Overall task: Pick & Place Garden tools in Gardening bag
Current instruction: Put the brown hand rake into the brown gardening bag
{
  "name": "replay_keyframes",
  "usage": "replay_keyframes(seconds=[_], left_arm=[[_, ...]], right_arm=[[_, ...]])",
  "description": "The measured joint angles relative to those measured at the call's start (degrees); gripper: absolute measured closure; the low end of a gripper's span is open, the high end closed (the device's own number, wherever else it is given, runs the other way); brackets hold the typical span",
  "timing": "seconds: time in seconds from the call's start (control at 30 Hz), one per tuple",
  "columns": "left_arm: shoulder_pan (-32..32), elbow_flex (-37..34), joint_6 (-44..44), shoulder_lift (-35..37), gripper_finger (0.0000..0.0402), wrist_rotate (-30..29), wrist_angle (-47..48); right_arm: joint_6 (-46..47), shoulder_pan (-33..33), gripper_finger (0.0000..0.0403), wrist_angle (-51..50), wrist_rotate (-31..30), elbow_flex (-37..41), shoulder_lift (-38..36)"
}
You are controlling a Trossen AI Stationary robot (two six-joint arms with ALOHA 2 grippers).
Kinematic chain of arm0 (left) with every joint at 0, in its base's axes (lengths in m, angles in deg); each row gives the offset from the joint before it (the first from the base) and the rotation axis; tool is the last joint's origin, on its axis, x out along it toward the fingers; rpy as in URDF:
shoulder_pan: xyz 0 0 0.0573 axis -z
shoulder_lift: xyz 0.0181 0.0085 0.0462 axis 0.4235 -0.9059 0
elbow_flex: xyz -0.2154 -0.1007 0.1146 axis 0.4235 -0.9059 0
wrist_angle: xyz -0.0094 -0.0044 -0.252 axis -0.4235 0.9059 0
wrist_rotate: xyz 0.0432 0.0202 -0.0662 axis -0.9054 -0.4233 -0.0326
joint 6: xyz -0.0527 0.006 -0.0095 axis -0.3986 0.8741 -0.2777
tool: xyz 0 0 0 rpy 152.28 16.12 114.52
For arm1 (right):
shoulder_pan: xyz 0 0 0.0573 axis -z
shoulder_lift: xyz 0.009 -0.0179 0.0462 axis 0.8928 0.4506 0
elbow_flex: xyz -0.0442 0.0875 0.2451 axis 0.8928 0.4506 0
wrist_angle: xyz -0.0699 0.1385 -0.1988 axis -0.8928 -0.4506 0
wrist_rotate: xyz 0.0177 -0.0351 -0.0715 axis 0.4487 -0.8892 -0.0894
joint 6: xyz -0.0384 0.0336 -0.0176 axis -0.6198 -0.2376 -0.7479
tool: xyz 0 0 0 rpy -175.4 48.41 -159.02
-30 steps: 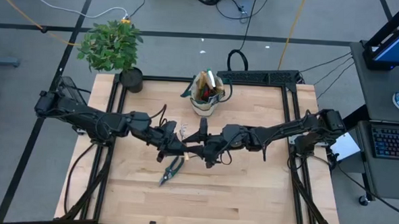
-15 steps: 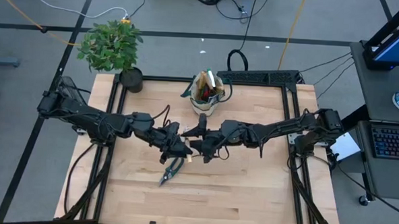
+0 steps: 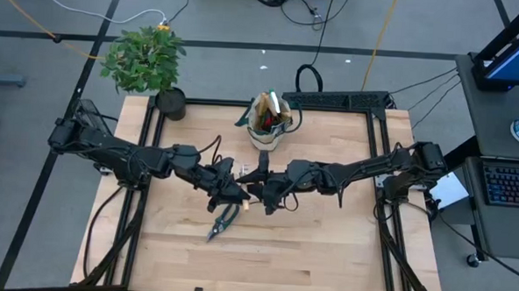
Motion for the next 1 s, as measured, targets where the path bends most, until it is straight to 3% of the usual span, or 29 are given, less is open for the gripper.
replay_keyframes(seconds=[0.6,0.8,1.0], left_arm=[[0.00,-0.07,0.48,0.00,0.0335,-1.47,0.85],[-0.06,0.00,2.60,0.02,0.0284,-2.34,2.05],[-0.65,-0.07,6.56,-0.05,0.0272,-3.62,1.35]], right_arm=[[2.58,-0.40,0.0331,-1.66,-1.86,0.00,0.00],[5.59,-0.40,0.0343,-2.18,-2.68,0.07,0.07],[8.06,-0.16,0.0344,-4.18,-2.93,0.07,0.07]])
